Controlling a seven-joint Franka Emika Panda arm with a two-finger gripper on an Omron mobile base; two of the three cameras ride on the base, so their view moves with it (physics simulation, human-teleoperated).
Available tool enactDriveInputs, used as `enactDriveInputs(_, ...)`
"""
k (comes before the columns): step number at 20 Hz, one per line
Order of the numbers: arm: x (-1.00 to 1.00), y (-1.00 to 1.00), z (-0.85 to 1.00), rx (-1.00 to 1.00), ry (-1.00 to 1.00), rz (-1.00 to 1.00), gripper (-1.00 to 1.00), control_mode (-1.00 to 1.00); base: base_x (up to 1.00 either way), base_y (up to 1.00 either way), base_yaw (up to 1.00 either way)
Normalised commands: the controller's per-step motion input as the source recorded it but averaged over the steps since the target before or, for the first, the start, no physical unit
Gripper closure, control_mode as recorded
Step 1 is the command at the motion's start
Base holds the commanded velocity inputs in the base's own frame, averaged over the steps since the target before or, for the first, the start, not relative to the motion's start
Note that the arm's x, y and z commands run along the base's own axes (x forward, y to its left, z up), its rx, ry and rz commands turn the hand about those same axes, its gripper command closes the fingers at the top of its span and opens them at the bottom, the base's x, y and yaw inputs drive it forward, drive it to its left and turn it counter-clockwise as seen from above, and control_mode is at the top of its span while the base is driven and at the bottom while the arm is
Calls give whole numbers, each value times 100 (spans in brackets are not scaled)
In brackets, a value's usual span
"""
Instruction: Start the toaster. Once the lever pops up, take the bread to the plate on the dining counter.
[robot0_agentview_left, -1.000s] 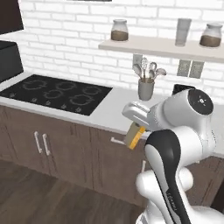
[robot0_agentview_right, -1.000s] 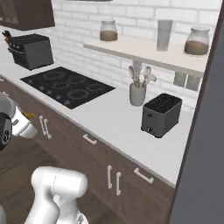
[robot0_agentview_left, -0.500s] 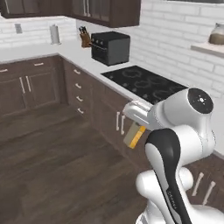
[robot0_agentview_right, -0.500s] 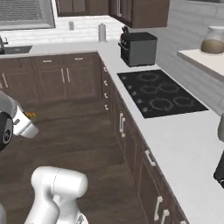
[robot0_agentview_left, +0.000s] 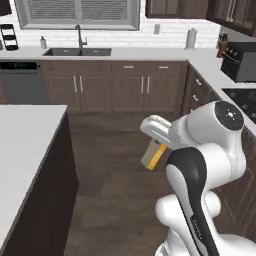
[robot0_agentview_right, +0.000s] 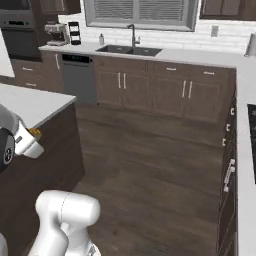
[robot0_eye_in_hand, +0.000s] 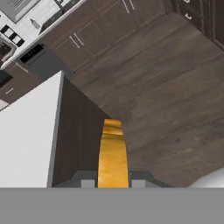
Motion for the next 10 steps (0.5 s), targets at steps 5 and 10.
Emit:
enactDriveInputs(5,0,0,0,0,0,0,100,100,-25,-41,81)
enactDriveInputs(10,0,0,0,0,0,0,100,100,-21,-18,74)
